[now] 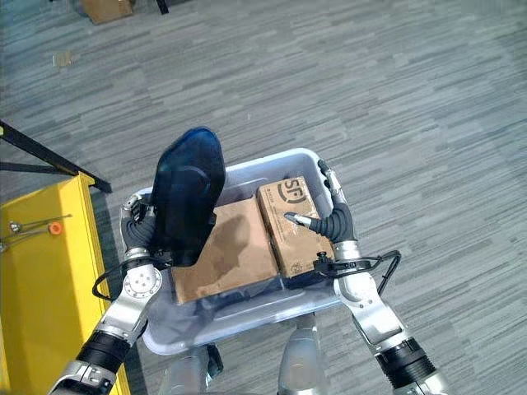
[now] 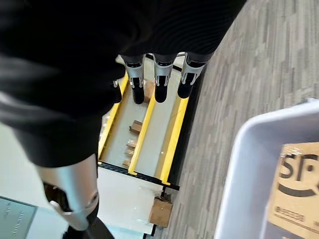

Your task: Move parts from the plastic box to the shelf.

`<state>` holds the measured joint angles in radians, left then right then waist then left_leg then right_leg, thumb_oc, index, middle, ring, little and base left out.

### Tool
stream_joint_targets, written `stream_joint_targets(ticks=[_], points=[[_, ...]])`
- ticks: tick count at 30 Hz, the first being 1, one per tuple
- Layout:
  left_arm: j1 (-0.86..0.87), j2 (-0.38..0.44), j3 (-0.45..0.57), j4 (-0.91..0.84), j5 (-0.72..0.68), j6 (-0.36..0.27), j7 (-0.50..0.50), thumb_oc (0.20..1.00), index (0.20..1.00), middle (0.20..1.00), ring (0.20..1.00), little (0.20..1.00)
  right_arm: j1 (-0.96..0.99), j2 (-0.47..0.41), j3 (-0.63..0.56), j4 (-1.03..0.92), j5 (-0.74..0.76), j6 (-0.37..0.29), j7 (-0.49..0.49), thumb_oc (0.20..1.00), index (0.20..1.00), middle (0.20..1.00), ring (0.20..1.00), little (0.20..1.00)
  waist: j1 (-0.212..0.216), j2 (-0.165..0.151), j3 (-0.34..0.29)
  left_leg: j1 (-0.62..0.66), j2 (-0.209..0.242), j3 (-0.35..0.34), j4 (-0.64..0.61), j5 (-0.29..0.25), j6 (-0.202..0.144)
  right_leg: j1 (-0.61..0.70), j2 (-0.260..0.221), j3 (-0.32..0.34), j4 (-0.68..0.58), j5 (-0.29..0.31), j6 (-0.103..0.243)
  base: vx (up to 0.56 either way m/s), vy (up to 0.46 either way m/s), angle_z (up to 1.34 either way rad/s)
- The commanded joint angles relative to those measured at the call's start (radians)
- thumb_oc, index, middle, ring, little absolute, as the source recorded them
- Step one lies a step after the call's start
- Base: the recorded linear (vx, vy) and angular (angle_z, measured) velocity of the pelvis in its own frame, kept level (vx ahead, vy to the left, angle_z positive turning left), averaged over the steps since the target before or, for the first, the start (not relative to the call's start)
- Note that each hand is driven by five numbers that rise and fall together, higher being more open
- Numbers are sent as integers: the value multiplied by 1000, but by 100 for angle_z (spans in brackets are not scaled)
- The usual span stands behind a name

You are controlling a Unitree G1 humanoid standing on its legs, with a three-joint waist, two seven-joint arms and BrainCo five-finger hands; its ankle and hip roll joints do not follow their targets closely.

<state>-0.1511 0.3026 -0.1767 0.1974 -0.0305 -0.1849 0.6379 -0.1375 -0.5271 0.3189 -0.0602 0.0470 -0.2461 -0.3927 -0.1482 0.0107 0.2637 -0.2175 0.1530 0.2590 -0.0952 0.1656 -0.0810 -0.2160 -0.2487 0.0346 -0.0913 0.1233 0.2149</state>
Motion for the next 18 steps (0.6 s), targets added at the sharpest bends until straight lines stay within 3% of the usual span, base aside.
stream_joint_targets(ticks=[1, 6, 9, 18], points=[[-21, 58, 64, -57, -35, -85, -43, 200, 200, 200, 200, 200, 22, 6, -49, -54, 8, -26, 20, 1000, 1000, 1000, 1000, 1000, 18, -24, -37, 124, 129, -33, 8, -39, -115, -46, -53, -32, 22, 89, 24, 78, 11, 2], [39, 53, 78, -105, -122, -95, -120, 200, 200, 200, 200, 200, 47, 14, -68, -54, 6, -5, 44, 1000, 1000, 1000, 1000, 1000, 30, -18, -58, 168, 130, -43, 8, -49, -110, 1, -59, -47, 50, 60, 23, 80, 9, 17], [105, 46, 95, -160, -242, -104, -205, 200, 200, 200, 200, 200, 73, 19, -85, -61, 0, 8, 69, 1000, 1000, 1000, 1000, 1000, 40, -15, -82, 202, 128, -55, 8, -60, -101, 42, -64, -63, 76, 32, 21, 100, 7, 14], [186, 40, 112, -228, -364, -88, -272, 200, 200, 200, 200, 200, 102, 26, -92, -60, 2, 28, 101, 1000, 1000, 1000, 1000, 1000, 54, -1, -87, 267, 127, -76, 8, -72, -84, 64, -58, -62, 210, -62, 10, 30, -3, 7]])
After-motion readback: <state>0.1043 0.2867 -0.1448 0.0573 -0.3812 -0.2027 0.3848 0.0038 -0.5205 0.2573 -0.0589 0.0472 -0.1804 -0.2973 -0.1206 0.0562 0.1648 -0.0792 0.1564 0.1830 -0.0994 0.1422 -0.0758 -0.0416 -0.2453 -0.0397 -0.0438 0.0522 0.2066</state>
